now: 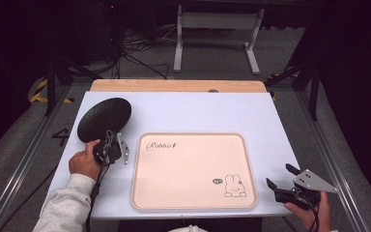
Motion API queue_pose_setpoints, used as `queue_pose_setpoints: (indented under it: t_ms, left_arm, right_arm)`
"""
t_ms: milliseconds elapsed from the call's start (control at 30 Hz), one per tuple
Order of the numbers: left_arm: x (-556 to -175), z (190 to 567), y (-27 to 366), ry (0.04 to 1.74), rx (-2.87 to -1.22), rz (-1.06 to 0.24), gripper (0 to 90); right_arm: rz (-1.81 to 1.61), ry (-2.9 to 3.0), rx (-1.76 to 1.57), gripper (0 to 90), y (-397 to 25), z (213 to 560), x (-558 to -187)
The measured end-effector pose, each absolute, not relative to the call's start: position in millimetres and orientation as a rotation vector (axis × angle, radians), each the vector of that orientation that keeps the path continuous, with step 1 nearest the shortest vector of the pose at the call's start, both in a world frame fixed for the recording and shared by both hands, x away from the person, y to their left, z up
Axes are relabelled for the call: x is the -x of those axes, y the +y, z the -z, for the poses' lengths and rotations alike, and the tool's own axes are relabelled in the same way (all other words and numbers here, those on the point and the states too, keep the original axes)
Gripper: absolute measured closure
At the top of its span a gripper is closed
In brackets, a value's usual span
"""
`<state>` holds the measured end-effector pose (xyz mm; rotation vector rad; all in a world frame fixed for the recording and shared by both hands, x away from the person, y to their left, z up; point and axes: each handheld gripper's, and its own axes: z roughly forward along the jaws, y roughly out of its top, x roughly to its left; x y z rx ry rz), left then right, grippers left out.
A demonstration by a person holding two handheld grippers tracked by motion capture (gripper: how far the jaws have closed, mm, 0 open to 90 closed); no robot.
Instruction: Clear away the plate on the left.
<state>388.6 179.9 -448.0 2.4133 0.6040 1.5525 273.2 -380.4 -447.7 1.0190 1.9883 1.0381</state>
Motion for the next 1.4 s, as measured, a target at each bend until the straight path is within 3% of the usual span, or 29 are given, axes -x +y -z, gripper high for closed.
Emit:
queue_pose_setpoints:
  t_ms: [500, 1400]
  left_arm:
    - [-355, 427, 138, 0.378, -2.343, -1.554, 87.1]
    - [-306, 422, 48, -0.084, -2.295, -1.351, 86.3]
  right_arm:
    - [-1.033, 1.962, -1.024, 14.8, -382, 446, -272]
    - [-1.012, 1.958, -1.028, 14.8, -383, 447, -272]
